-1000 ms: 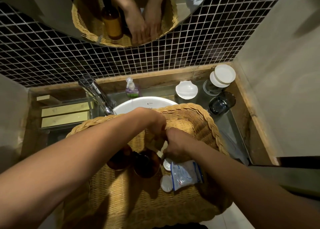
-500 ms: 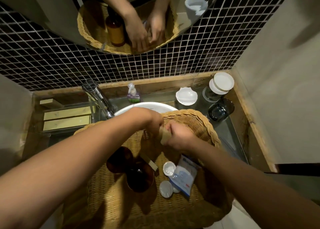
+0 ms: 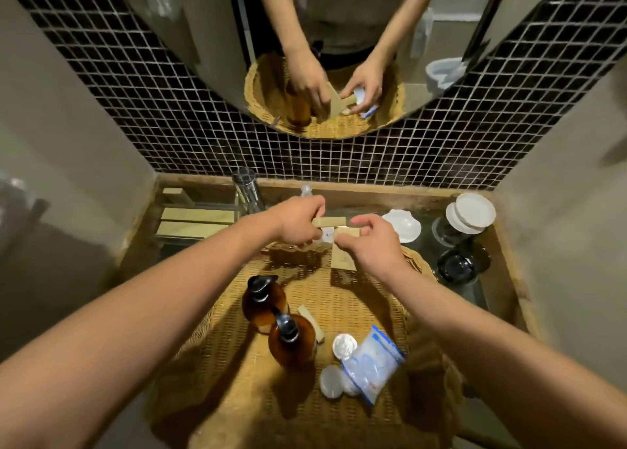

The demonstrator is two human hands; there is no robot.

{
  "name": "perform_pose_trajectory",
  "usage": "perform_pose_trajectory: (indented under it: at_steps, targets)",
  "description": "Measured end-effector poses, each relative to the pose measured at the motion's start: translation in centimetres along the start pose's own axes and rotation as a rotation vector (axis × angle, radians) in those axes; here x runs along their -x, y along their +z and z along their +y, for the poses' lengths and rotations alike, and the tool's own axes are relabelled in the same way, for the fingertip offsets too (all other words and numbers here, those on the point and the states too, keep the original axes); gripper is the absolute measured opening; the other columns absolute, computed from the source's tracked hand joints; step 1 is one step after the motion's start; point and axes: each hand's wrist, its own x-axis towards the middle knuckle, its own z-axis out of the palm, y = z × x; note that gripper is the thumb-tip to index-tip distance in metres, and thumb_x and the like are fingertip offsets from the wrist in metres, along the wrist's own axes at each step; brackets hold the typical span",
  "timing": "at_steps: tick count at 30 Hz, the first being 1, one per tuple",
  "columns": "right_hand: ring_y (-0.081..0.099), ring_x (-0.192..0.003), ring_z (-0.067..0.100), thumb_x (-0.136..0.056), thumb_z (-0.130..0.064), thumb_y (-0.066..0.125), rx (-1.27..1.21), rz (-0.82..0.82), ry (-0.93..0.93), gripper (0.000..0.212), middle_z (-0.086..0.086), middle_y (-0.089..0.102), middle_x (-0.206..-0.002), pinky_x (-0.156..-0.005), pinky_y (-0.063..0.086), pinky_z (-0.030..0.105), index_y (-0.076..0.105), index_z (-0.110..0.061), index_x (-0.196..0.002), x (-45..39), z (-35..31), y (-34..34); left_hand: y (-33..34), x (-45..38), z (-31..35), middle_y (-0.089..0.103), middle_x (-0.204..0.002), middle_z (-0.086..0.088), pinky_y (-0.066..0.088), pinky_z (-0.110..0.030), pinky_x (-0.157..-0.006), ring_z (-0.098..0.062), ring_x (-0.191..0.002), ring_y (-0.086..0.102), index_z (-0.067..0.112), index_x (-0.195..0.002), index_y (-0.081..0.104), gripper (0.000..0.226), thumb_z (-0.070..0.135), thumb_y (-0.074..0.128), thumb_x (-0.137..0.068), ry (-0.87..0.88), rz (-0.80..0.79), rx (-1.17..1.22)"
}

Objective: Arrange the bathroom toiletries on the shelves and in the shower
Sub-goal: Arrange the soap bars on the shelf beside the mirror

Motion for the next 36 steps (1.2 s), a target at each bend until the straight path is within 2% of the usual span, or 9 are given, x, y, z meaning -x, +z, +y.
perform_pose_trajectory:
  at_steps: [4,7,13,17,19,23,27,31,36]
  targets:
    - [0.069,-0.086,0.018,-0.074,-0.028,0.08,-0.136,-0.046,0.046,0.026,-0.001,0.073,-0.092,-0.081,0.057,0.043,0.072,-0.021,-0.098,0.0,-1.9,0.8,-0.4,2.8,-0.7,0.056,-0.082,0.001,0.042,-0.032,-0.058,-0.014,-0.07,0.052,0.021,-0.082,0.043,0.029,0.014,0.071,-0.079,-0.025,0.16,-0.041]
    - [0.071,-0.085,0.022,-0.081,-0.028,0.074,-0.22,-0.089,0.04,0.016,0.001,0.075,-0.087,-0.076,0.059,0.044,0.075,-0.02,-0.095,0.4,-3.7,2.1,-0.8,4.7,-1.0,0.047,-0.078,0.007,0.029,-0.026,-0.054,-0.009,-0.066,0.042,0.026,-0.076,0.036,0.041,0.013,0.075,-0.074,-0.047,0.27,-0.032]
    - [0.073,-0.086,0.026,-0.088,-0.025,0.068,-0.359,-0.153,0.029,0.012,0.003,0.076,-0.085,-0.076,0.06,0.048,0.077,-0.018,-0.091,1.3,-6.8,4.9,-2.4,7.8,-2.8,0.054,-0.09,0.004,0.043,-0.03,-0.067,-0.013,-0.081,0.052,0.021,-0.088,0.043,0.036,0.017,0.077,-0.074,-0.109,0.216,-0.014]
    - [0.07,-0.093,0.022,-0.083,-0.027,0.071,-0.333,-0.176,-0.017,0.015,0.0,0.075,-0.096,-0.085,0.057,0.049,0.077,-0.02,-0.095,1.0,-8.0,6.5,-3.6,9.2,-4.3,0.065,-0.088,-0.003,0.049,-0.034,-0.069,-0.02,-0.079,0.062,0.018,-0.088,0.052,0.008,0.023,0.055,-0.093,-0.165,0.242,0.218]
    - [0.069,-0.097,0.024,-0.082,-0.029,0.071,-0.328,-0.189,-0.022,0.017,0.0,0.075,-0.099,-0.088,0.055,0.049,0.077,-0.022,-0.097,0.8,-9.0,7.4,-4.2,9.5,-5.0,0.064,-0.083,-0.008,0.052,-0.039,-0.069,-0.021,-0.075,0.063,0.013,-0.088,0.057,0.022,0.031,0.049,-0.097,-0.171,0.301,0.321]
    - [0.069,-0.096,0.025,-0.082,-0.033,0.069,-0.323,-0.208,-0.033,0.017,0.005,0.075,-0.094,-0.086,0.055,0.052,0.076,-0.023,-0.095,0.5,-11.1,9.5,-5.6,9.6,-7.3,0.061,-0.08,-0.003,0.062,-0.04,-0.07,-0.014,-0.07,0.063,0.013,-0.089,0.054,0.024,0.029,0.07,-0.084,-0.157,0.371,0.583]
    - [0.066,-0.08,0.026,-0.095,-0.036,0.056,-0.244,-0.238,-0.091,0.032,0.015,0.072,-0.086,-0.071,0.052,0.041,0.07,-0.007,-0.088,-0.4,-12.9,11.9,-7.2,9.4,-11.3,0.062,-0.088,0.001,0.052,-0.02,-0.055,-0.001,-0.063,0.064,0.02,-0.102,0.046,0.048,0.025,0.083,-0.071,-0.188,0.442,0.682]
    - [0.063,-0.091,0.026,-0.1,-0.041,0.042,-0.165,-0.214,-0.09,0.035,0.007,0.069,-0.093,-0.082,0.049,0.044,0.064,-0.014,-0.097,-1.3,-14.3,14.8,-8.2,8.8,-15.0,0.068,-0.106,-0.001,0.054,-0.022,-0.067,-0.009,-0.084,0.07,0.028,-0.113,0.053,0.04,0.015,0.073,-0.082,-0.212,0.419,0.806]
    - [0.062,-0.096,0.027,-0.098,-0.036,0.039,-0.171,-0.172,-0.07,0.033,0.007,0.067,-0.1,-0.092,0.049,0.053,0.063,-0.015,-0.106,-2.4,-15.6,17.5,-8.5,8.3,-18.5,0.071,-0.102,-0.002,0.058,-0.042,-0.086,-0.019,-0.095,0.07,0.024,-0.106,0.064,0.026,0.013,0.067,-0.083,-0.249,0.446,0.883]
